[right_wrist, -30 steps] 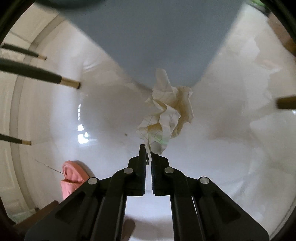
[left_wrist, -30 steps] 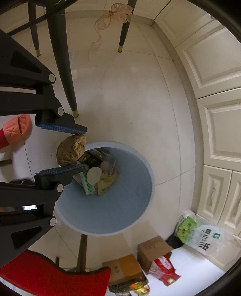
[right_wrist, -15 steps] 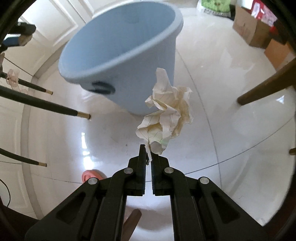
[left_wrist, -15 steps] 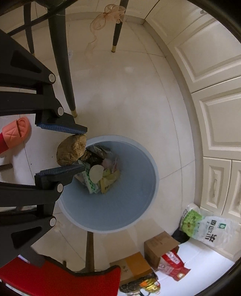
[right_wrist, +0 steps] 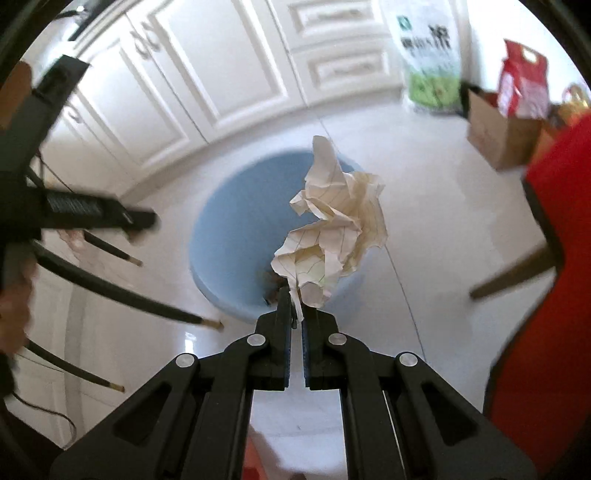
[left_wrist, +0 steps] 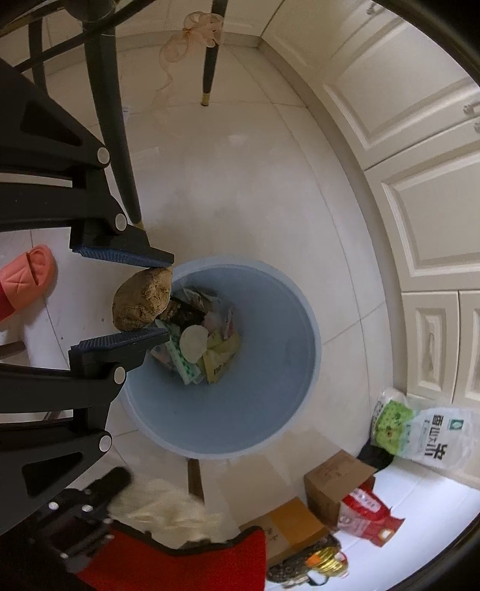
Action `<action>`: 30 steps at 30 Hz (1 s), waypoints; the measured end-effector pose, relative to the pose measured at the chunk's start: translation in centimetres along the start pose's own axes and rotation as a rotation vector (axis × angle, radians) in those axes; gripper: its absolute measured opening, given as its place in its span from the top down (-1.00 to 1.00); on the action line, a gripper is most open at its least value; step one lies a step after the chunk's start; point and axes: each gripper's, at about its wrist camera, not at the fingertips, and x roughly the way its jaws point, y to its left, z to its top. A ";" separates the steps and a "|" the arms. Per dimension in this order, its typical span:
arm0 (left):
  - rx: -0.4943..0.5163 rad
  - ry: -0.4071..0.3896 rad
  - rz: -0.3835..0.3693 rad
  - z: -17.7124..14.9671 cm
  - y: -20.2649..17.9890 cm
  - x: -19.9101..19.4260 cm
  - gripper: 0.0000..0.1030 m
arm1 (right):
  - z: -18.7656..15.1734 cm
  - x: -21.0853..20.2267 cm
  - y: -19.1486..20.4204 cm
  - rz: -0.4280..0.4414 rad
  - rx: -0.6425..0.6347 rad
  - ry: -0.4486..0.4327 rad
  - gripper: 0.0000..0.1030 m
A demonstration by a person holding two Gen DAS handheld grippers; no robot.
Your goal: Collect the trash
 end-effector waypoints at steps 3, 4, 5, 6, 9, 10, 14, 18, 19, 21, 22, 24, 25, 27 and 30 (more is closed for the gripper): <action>0.008 -0.018 -0.005 0.0 0.2 -0.2 0.39 | 1.8 1.3 0.9 0.028 -0.006 -0.017 0.72; 0.013 -0.032 -0.003 0.0 0.2 -0.4 0.39 | 2.5 1.6 1.2 0.057 -0.006 -0.036 0.65; 0.015 -0.052 -0.012 0.0 0.1 -0.7 0.32 | 2.8 2.0 1.3 0.078 -0.010 -0.041 0.65; 0.015 -0.059 -0.019 0.0 0.2 -0.8 0.22 | 3.0 2.6 1.6 0.087 -0.011 -0.024 0.65; 0.003 -0.065 -0.036 -0.4 0.4 -1.3 -0.34 | 3.3 2.7 2.1 0.062 -0.006 -0.033 0.23; 0.002 -0.077 -0.042 -0.7 0.5 -1.6 -0.35 | 3.3 2.4 1.9 0.041 0.001 -0.042 0.06; -0.025 -0.114 -0.047 -1.2 0.9 -4.1 -0.42 | 3.8 -0.2 1.4 0.039 0.051 -0.066 -0.17; -0.046 -0.213 -0.031 -2.1 0.7 -9.1 -0.43 | 5.4 -4.0 2.1 0.025 0.051 -0.116 -0.52; -0.062 -0.244 -0.030 -2.6 0.5 -10.8 -0.43 | 6.1 -5.3 2.4 0.016 0.042 -0.137 -0.56; -0.070 -0.313 -0.026 -3.6 0.2 -14.3 -0.43 | 7.3 -8.3 3.2 0.019 0.015 -0.180 -0.70; -0.068 -0.357 -0.024 -4.3 0.0 -16.5 -0.48 | 7.6 -9.6 3.7 0.018 0.005 -0.194 -0.75; -0.061 -0.428 -0.017 -5.6 -0.4 -20.7 -0.53 | 8.3 -12.7 4.9 0.021 -0.028 -0.239 -0.80; -0.061 -0.456 -0.018 -6.2 -0.5 -22.4 -0.54 | 8.7 -14.9 5.7 0.031 -0.048 -0.269 -0.80; -0.075 -0.523 -0.024 -8.1 -0.7 -26.7 -0.57 | 9.2 -17.9 7.1 0.038 -0.073 -0.311 -0.82; -0.107 -0.616 -0.022 -11.8 -0.8 -32.3 -0.66 | 9.8 -23.1 9.7 0.047 -0.128 -0.393 -0.91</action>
